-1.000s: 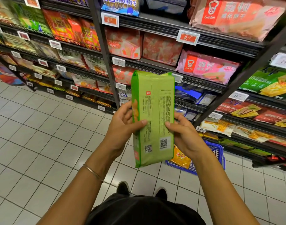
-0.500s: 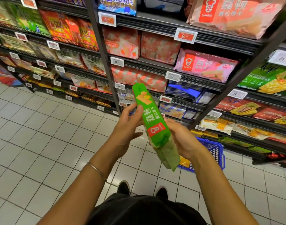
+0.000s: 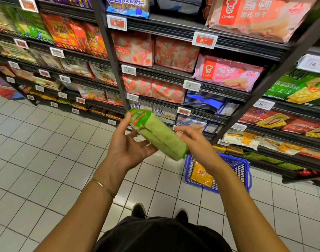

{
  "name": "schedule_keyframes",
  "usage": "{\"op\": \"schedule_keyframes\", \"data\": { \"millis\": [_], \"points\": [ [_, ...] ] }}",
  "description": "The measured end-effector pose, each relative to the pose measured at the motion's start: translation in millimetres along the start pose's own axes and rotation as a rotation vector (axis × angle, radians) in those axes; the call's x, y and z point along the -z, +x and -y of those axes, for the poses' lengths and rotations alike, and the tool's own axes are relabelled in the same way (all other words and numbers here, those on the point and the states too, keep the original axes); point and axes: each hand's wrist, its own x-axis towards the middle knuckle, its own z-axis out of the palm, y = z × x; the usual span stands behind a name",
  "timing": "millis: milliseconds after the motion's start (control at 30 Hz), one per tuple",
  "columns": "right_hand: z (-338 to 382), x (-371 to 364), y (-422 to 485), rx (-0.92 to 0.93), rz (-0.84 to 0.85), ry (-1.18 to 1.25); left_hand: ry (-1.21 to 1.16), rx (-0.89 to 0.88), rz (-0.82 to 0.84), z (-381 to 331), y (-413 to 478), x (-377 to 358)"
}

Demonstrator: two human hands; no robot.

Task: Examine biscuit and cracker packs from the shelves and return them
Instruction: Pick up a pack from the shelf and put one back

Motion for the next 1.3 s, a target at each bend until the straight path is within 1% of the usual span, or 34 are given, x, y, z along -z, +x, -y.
{"op": "schedule_keyframes", "data": {
  "millis": [67, 133, 200, 267, 300, 400, 467, 533, 600, 667, 700, 833, 933, 1000, 1067, 1100, 1133, 1200, 1233, 1300],
  "points": [
    [12, 1, -5, 0.102, 0.057, 0.078, -0.054, -0.049, -0.067, -5, 2, -2],
    [17, 1, -7, 0.18, 0.143, 0.117, -0.053, -0.103, -0.116, -9, 2, -5],
    [19, -1, -10, 0.278, 0.165, -0.043, -0.04, -0.165, -0.152, -10, 2, -7],
    [17, -6, -9, 0.334, 0.081, -0.215, -0.012, -0.223, -0.16, -9, 0, -11],
    [17, -8, -9, 0.337, 0.022, -0.218, 0.022, -0.246, -0.157, -8, -1, -13],
    [15, -15, -4, 0.36, -0.089, -0.132, 0.19, -0.32, -0.118, -3, -4, -15],
    [12, -13, -2, 0.364, -0.147, -0.049, 0.235, -0.386, -0.1, -4, -6, -14],
    [7, -6, -1, 0.34, -0.201, 0.227, 0.215, -0.416, -0.093, -9, -9, -12],
    [6, 3, 0, 0.273, -0.204, 0.537, 0.199, -0.429, -0.068, -14, -11, -10],
    [8, 9, -2, 0.181, -0.167, 0.733, 0.203, -0.474, 0.016, -19, -13, -10],
    [8, 11, -3, 0.15, -0.152, 0.778, 0.202, -0.497, 0.067, -21, -14, -11],
    [10, 14, -3, 0.074, -0.161, 0.805, 0.155, -0.535, 0.192, -23, -20, -14],
    [10, 20, -3, 0.07, -0.17, 0.803, 0.169, -0.529, 0.247, -23, -25, -16],
    [4, 27, -4, 0.094, -0.161, 0.69, 0.183, -0.542, 0.269, -22, -30, -17],
    [-5, 33, -1, 0.071, -0.153, 0.526, 0.226, -0.592, 0.33, -21, -36, -18],
    [-9, 35, 0, 0.033, -0.139, 0.492, 0.279, -0.618, 0.368, -19, -39, -20],
    [-13, 34, 2, -0.02, -0.11, 0.513, 0.355, -0.642, 0.408, -16, -42, -21],
    [-21, 29, 3, -0.13, -0.052, 0.701, 0.549, -0.688, 0.5, -6, -49, -26],
    [-26, 25, 4, -0.172, -0.051, 0.795, 0.666, -0.714, 0.535, -1, -53, -28],
    [-35, 18, 5, -0.23, -0.09, 0.863, 0.932, -0.77, 0.59, 9, -58, -34]
  ]
}}
